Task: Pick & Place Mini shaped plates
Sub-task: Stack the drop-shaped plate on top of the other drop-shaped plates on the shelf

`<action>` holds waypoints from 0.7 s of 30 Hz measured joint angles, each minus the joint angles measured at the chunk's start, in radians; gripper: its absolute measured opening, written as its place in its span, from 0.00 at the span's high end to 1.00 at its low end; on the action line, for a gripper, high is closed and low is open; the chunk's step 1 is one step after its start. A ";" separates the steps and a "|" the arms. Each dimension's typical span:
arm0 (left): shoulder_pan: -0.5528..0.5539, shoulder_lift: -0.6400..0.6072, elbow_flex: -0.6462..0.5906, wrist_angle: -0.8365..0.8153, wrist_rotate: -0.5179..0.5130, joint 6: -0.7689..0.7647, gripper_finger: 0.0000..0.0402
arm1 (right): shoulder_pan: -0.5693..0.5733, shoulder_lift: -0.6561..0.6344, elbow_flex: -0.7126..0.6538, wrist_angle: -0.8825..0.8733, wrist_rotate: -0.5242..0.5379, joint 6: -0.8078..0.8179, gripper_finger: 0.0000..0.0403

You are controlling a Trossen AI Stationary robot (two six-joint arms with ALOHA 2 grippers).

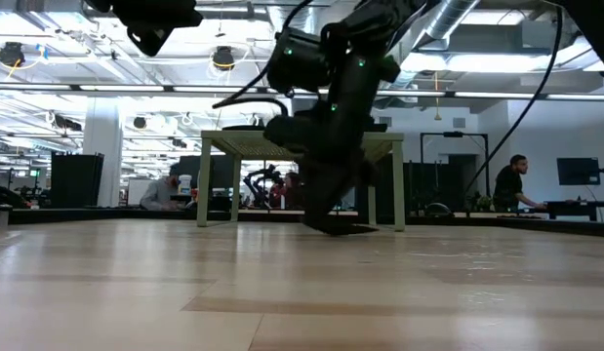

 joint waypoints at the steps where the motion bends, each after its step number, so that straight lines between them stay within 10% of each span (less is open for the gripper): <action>1: 0.000 0.000 0.000 0.001 0.000 0.000 0.79 | -0.001 -0.002 0.000 0.001 0.000 -0.001 0.97; 15: 0.000 0.000 0.000 0.002 0.000 0.000 0.79 | -0.026 -0.004 0.072 0.009 -0.003 -0.216 0.79; 21: 0.000 0.000 0.000 0.002 0.000 0.000 0.79 | 0.009 -0.005 0.194 -0.271 -0.105 -0.434 0.75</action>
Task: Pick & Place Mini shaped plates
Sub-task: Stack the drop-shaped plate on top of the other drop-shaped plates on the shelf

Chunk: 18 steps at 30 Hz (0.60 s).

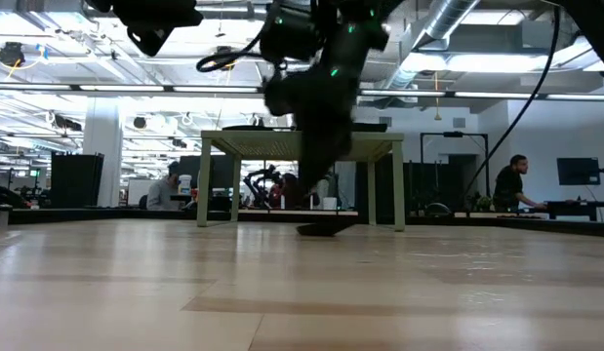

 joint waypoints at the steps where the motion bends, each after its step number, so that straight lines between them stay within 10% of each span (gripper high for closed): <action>1: 0.000 0.000 0.000 0.000 0.000 0.000 0.79 | 0.011 0.000 0.018 -0.064 -0.025 -0.004 0.75; 18: 0.000 0.000 0.000 0.012 0.000 0.000 0.79 | 0.181 0.002 0.017 -0.180 0.339 -0.229 0.74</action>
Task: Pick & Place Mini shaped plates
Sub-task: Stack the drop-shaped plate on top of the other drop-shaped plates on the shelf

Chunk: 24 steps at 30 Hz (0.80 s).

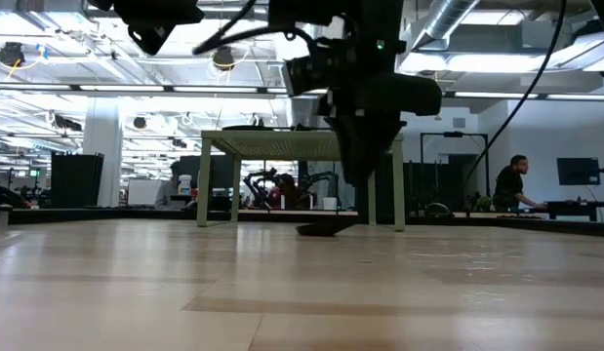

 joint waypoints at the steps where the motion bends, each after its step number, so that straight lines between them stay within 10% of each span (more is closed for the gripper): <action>1: 0.000 0.000 0.000 0.000 0.000 0.000 0.79 | 0.002 0.000 0.000 0.007 0.004 -0.003 0.74; 24: 0.000 0.000 0.000 0.008 0.000 0.000 0.79 | -0.067 0.000 -0.160 0.142 0.010 0.004 0.74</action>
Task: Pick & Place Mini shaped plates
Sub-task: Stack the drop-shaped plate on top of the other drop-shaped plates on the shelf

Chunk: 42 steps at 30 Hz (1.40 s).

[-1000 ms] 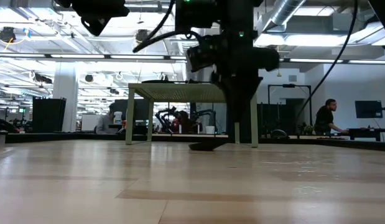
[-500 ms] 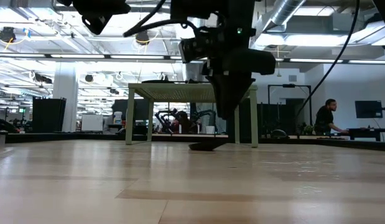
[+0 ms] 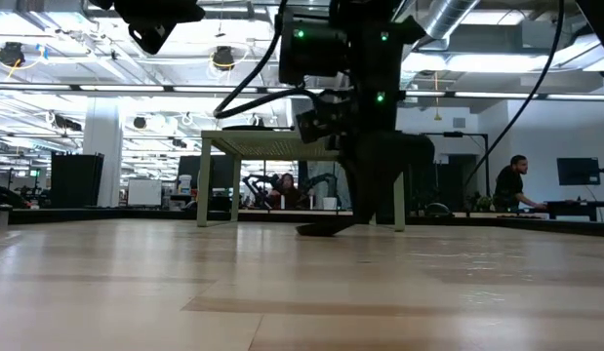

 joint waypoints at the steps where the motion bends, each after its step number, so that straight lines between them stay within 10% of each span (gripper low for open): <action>1: 0.000 0.000 0.000 0.000 0.000 0.000 0.79 | -0.002 0.000 -0.002 0.016 0.000 -0.017 0.74; 18: 0.000 0.000 0.000 0.000 0.000 0.000 0.79 | -0.034 0.000 -0.002 0.041 -0.043 -0.106 0.89; 42: 0.000 0.000 0.000 0.000 0.000 0.000 0.79 | 0.005 -0.002 0.209 -0.108 -0.143 0.308 1.00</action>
